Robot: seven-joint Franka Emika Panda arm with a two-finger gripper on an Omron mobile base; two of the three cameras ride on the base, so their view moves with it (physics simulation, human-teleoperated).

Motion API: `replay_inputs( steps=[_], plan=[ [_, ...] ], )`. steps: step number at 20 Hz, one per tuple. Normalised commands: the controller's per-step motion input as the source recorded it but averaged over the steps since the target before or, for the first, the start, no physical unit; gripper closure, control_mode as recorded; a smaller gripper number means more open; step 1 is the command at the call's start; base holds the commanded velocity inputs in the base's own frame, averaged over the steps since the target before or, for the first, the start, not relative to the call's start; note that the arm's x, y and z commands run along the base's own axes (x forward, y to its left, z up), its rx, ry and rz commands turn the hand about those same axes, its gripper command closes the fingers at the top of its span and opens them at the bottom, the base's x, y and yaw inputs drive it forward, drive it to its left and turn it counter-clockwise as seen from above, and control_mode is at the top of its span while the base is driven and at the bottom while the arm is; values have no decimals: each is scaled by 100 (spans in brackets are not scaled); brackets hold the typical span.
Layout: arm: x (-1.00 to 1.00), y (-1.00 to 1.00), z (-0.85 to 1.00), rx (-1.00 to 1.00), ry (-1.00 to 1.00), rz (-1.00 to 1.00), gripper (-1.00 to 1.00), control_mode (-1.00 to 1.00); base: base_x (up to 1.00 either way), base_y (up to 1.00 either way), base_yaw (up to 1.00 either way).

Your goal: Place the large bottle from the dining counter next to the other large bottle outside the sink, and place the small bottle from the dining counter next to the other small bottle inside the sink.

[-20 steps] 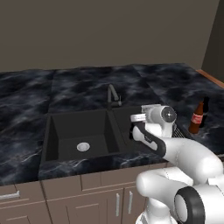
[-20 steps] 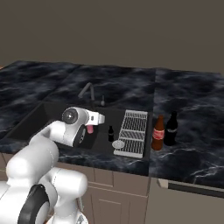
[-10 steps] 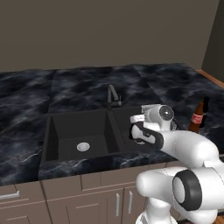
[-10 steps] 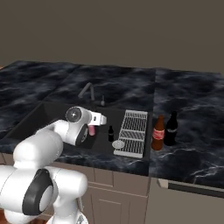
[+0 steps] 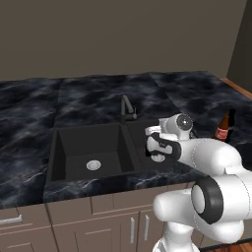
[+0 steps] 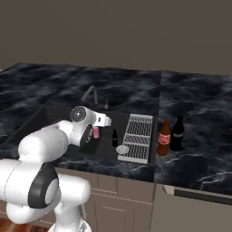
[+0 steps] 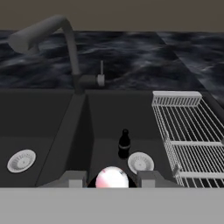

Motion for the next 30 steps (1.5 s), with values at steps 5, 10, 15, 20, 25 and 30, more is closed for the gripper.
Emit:
replay_inputs(
  steps=[5, 10, 15, 20, 25, 30],
  plan=[
    [36, 0, -6, 0, 0, 0, 100, -100, 0, 0, 0],
    [19, 0, -13, 0, 0, 0, 100, -100, 0, 0, 0],
    [2, 0, -18, 0, 0, 0, 100, -100, 0, 0, 0],
    [0, -7, -12, 0, 0, 0, 100, -100, 0, 0, 0],
    [11, -16, -8, 0, 0, 0, 100, -100, 0, 0, 0],
    [19, -4, -1, 0, 0, 2, 100, -100, 0, 0, 0]
  ],
)
